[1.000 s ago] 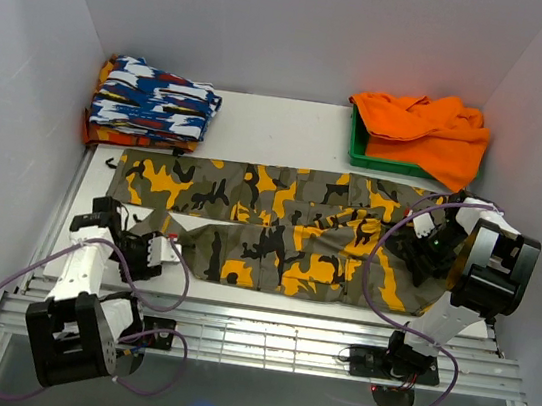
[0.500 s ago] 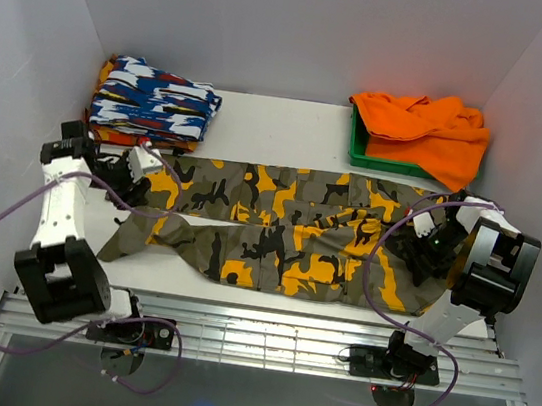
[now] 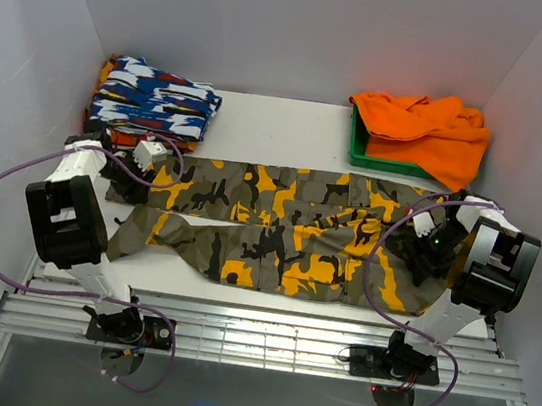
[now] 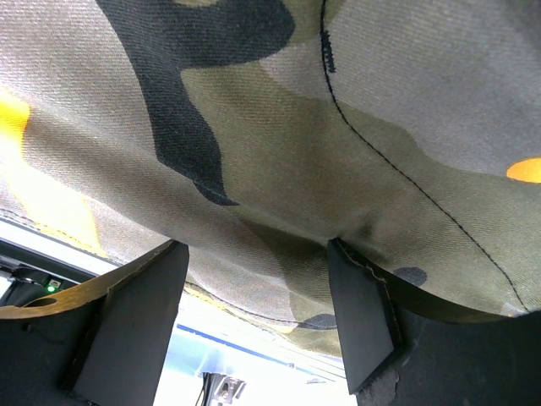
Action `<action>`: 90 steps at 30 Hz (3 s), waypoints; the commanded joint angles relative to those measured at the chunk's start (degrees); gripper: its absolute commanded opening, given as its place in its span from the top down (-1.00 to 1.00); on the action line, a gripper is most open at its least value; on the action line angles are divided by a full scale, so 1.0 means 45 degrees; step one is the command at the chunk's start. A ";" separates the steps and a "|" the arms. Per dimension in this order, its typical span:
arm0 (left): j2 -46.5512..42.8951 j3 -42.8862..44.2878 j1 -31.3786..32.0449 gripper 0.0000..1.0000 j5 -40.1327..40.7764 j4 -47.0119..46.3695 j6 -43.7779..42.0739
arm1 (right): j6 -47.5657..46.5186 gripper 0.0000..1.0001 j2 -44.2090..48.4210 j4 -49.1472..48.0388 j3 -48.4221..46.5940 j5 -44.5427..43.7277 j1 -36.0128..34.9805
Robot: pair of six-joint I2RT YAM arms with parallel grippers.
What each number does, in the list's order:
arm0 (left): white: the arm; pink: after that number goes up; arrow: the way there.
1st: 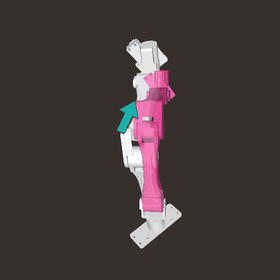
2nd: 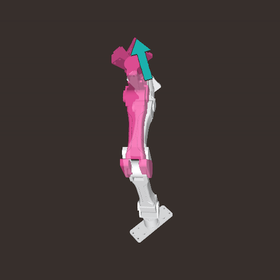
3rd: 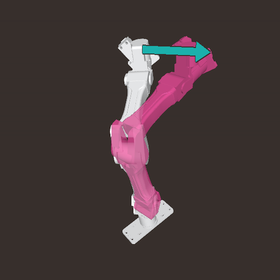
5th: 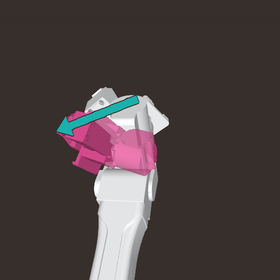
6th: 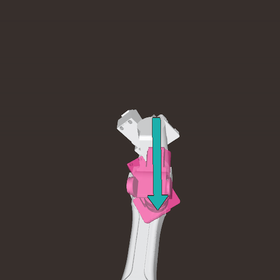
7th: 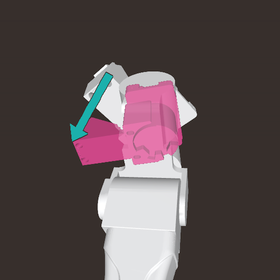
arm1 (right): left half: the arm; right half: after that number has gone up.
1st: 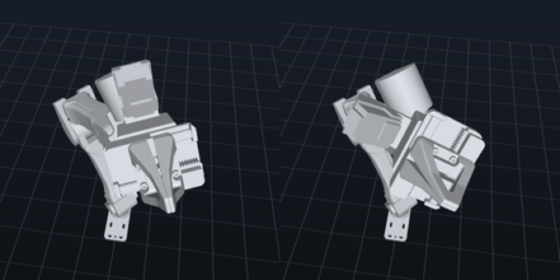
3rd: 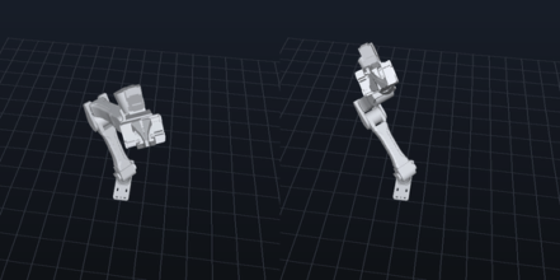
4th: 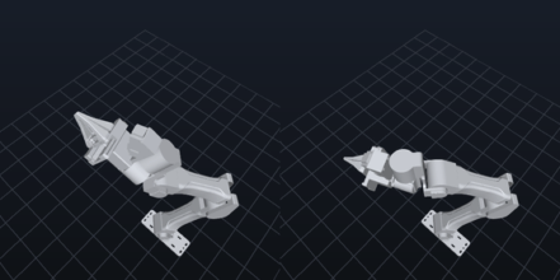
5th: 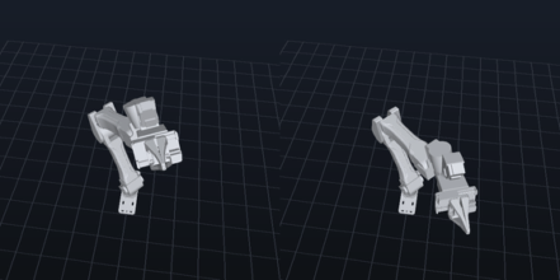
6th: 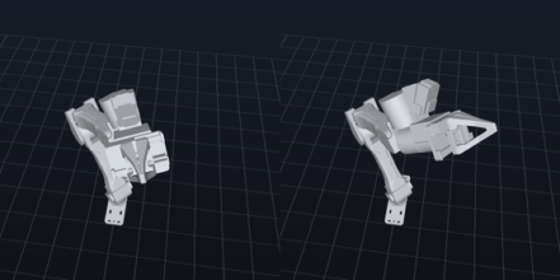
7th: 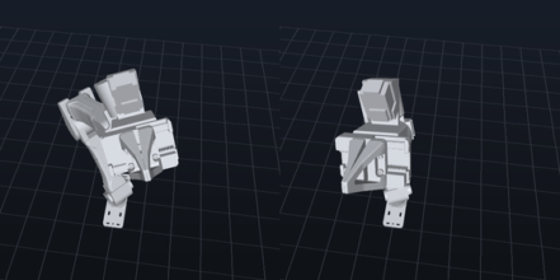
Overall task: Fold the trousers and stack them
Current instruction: Flatten the trousers out
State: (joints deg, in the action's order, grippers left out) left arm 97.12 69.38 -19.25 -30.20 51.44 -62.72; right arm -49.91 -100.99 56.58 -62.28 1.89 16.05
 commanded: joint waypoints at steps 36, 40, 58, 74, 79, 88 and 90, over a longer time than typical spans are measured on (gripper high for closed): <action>-0.4199 -0.0670 -0.4762 1.00 -0.2550 0.5050 -1.0782 | -0.0197 -0.43 0.0118 -0.0092 0.0070 0.0146 0.0085; -0.4686 -0.2310 -0.6792 1.00 -0.0988 0.5679 -1.3984 | -0.0256 -0.43 0.0079 -0.0112 0.0110 0.0107 0.0085; -0.4416 -0.1786 -0.7191 -0.51 -0.2919 0.5347 -1.1808 | -0.0374 -0.57 0.0917 0.1021 -0.0769 0.1375 0.0085; -0.3011 -0.4697 -0.2579 -0.02 0.0379 0.0133 -0.2062 | 0.0992 -0.21 0.0509 0.0320 -0.1416 0.1846 -0.0207; -0.1235 -0.4501 -0.2579 0.17 0.1551 -0.1331 -0.0654 | 0.1384 -0.13 0.0118 -0.0871 -0.0147 0.1066 -0.0618; 0.0604 -0.2433 -0.3145 0.31 0.3389 -0.1979 -0.0532 | 0.1618 -0.09 0.1191 -0.1850 0.2957 0.0888 -0.1906; 0.0586 -0.2061 -0.3281 0.31 0.3273 -0.1454 -0.1021 | 0.1716 -0.08 0.1328 -0.1889 0.3214 0.0927 -0.2258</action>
State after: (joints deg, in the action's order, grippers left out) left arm 97.67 58.67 -32.21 -23.03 50.83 -63.66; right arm -43.81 -93.14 47.57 -53.28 2.92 7.99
